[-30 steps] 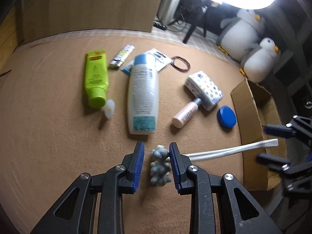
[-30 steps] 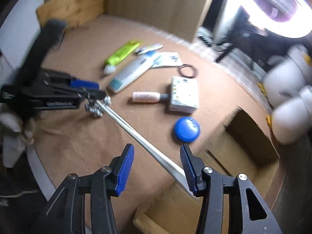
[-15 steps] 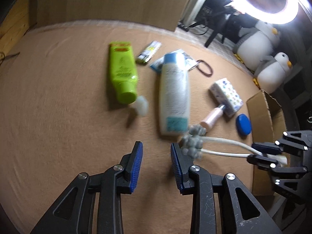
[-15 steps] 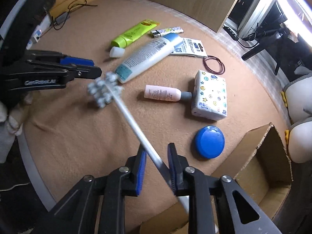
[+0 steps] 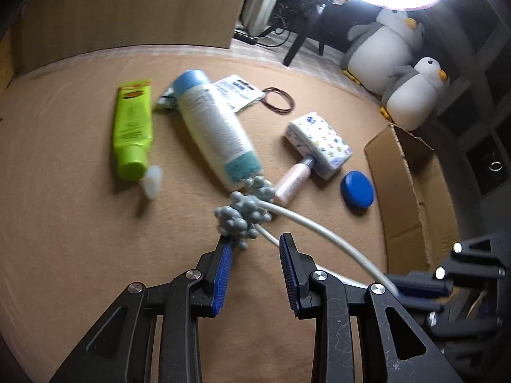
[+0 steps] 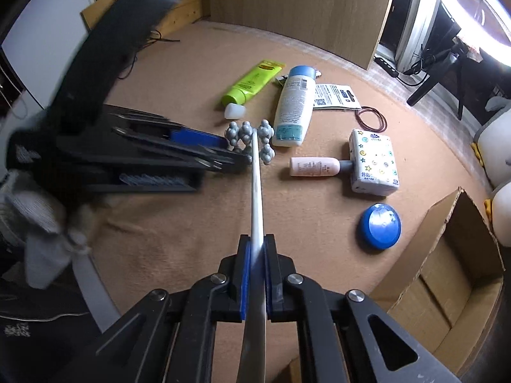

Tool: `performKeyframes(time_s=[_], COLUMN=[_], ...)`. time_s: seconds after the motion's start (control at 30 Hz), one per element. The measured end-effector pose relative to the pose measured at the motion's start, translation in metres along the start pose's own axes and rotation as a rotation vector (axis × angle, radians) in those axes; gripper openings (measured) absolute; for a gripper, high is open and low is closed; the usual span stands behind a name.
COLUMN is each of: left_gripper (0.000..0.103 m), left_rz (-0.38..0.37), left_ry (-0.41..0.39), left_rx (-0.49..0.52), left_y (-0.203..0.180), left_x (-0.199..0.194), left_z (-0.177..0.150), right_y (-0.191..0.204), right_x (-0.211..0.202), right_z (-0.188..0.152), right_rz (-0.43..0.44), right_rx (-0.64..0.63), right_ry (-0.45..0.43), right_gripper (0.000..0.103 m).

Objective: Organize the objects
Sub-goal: 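Lower the roller into the cardboard box and open the right tool, then move the right tool back to the white-blue bottle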

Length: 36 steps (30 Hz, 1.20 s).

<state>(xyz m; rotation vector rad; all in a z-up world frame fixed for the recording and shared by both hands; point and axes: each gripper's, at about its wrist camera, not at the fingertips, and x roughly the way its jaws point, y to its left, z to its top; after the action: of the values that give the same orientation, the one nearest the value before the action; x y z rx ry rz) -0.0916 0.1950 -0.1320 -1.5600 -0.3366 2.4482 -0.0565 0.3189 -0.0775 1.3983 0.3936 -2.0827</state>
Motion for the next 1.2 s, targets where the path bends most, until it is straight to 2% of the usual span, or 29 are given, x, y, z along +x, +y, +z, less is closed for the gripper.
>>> performKeyframes(time_s=[0.17,0.3,0.53,0.77,0.93,0.97,1.07,1.1,1.2], left_gripper=[0.032,0.032,0.032,0.032,0.032,0.032,0.032,0.032,0.032], left_rz=[-0.037,-0.070,-0.130,-0.186,-0.174,-0.167,-0.138,-0.127,-0.108], left_ry=[-0.022,-0.055,-0.082,-0.037,-0.013,-0.014,-0.017,-0.018,-0.021], left_rx=[0.009,0.077,0.216,0.309,0.350,0.353,0.349,0.339,0.317], left_y=[-0.019,-0.056,-0.130,-0.200,-0.217,-0.216,-0.203,-0.193,-0.170], left_x=[-0.008,-0.018,-0.021,0.003,0.010,0.009,0.004,0.002,-0.006], left_z=[0.007,0.021,0.045,0.052,0.045,0.043,0.041,0.042,0.041], right_y=[-0.010,-0.023,-0.055,-0.089,-0.109,-0.112,-0.114,-0.112,-0.107], right_x=[-0.016,-0.038,-0.083,-0.099,-0.099,-0.100,-0.104,-0.105,-0.107], right_z=[-0.010,-0.022,-0.050,-0.081,-0.100,-0.103,-0.107,-0.108,-0.106], right_rz=[-0.035,-0.063,-0.171,-0.253,-0.312,-0.316,-0.292,-0.292,-0.283], right_rx=[0.061,0.131,0.265,0.395,0.461,0.483,0.511,0.509,0.521], right_ry=[-0.035,-0.080,-0.159,-0.175,-0.156,-0.164,-0.181,-0.192,-0.206], right_gripper=[0.007,0.007,0.007,0.007,0.008,0.011,0.042,0.045,0.045])
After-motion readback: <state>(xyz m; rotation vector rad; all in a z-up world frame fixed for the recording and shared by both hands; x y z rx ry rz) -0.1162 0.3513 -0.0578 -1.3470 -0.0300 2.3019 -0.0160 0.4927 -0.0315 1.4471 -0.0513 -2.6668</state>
